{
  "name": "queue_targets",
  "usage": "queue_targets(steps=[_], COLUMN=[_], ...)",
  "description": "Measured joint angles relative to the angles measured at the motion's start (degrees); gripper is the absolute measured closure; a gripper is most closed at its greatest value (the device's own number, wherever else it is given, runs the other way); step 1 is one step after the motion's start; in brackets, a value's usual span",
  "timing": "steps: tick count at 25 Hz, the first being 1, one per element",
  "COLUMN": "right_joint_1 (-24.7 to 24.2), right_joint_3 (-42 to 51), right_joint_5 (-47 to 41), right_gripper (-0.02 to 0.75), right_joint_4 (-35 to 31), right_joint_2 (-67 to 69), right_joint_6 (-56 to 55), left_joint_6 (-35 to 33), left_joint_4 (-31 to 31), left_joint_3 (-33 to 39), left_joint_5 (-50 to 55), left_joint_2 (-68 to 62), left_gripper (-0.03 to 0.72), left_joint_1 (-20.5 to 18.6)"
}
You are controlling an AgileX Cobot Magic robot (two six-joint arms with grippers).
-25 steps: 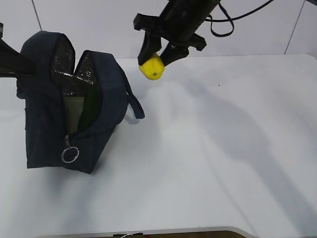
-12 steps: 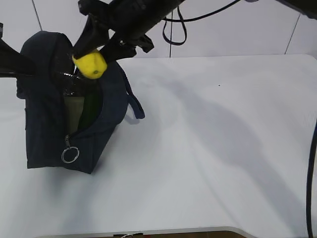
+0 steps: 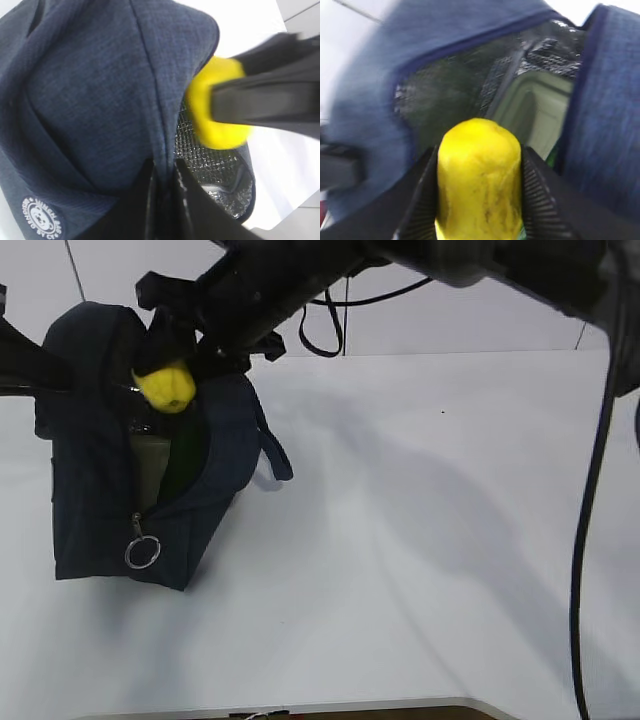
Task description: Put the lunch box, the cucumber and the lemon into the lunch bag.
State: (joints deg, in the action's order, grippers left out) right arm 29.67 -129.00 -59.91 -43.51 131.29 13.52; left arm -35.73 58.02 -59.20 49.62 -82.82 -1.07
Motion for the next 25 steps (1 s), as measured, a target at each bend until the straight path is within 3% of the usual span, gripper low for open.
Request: queue_targets(steps=[6,13,20,25], right_joint_1=[0.4,0.9,0.9,0.9], right_joint_3=[0.0,0.0,-0.1,-4.2], right_joint_5=[2.1,2.3,2.3,-4.2], right_gripper=[0.376,0.278,0.258,0.258], right_joint_4=[-1.2,-1.9,-2.0,1.2], right_joint_2=[2.1,2.7,2.7,2.7], right_joint_6=[1.9,4.2,4.4,4.4], left_joint_6=[0.0,0.0,0.0,-0.1], left_joint_4=[0.1,0.1,0.1,0.1], left_joint_3=[0.0,0.0,0.0,0.0], left_joint_5=[0.0,0.0,0.0,0.0], left_joint_2=[0.0,0.0,0.0,0.0], left_gripper=[0.680,0.680,0.680,0.680], left_joint_1=[0.0,0.0,0.0,0.0])
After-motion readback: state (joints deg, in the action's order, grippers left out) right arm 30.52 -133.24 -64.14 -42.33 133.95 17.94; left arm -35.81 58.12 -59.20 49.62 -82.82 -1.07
